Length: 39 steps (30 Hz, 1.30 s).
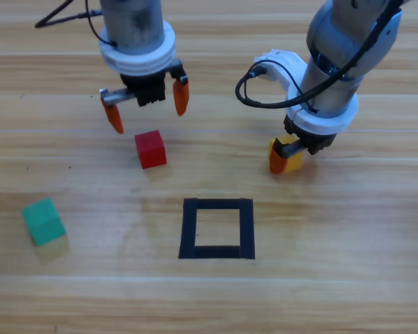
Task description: Stack the blocks in the rectangular block: red at the bottom, yellow in the middle, green on top
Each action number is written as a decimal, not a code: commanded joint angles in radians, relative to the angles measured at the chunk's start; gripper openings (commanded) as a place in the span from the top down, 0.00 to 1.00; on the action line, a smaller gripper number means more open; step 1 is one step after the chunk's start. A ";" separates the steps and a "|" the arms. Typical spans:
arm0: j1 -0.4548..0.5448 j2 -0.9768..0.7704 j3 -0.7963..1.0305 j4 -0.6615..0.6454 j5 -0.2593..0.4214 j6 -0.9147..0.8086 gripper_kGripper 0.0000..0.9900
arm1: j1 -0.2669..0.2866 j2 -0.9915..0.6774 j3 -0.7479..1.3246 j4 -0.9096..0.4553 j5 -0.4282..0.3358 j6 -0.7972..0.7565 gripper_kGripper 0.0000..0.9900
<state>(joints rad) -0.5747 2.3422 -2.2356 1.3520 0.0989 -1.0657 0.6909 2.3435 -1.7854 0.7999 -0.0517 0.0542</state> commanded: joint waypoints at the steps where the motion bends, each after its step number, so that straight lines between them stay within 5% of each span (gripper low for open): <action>1: 0.042 0.101 0.024 -0.004 -0.018 -0.011 0.03 | -0.025 0.088 -0.031 -0.001 0.024 -0.008 0.14; 5: 0.053 0.120 0.024 -0.014 -0.021 0.001 0.04 | -0.025 0.092 -0.034 0.002 0.046 -0.020 0.17; 11: 0.058 0.143 0.025 -0.037 -0.030 0.006 0.05 | -0.025 0.074 -0.009 0.019 0.070 -0.024 0.51; 17: 0.059 0.166 0.040 -0.073 -0.045 0.021 0.05 | -0.025 -0.052 0.110 0.019 0.026 0.038 0.54; 23: 0.070 0.167 0.082 -0.123 -0.056 0.052 0.05 | -0.024 -0.279 0.304 -0.048 0.021 0.079 0.82; 33: 0.078 0.187 0.093 -0.152 -0.064 0.125 0.17 | -0.014 -0.638 0.758 -0.455 0.047 0.151 0.84; 39: 0.078 0.206 0.096 -0.162 -0.068 0.161 0.36 | -0.013 -0.635 0.732 -0.354 0.061 0.254 0.84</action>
<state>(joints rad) -0.5187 2.4775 -2.1680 1.2109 0.0420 -0.9285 0.6881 1.7275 -1.0341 0.3713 -0.0124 0.2296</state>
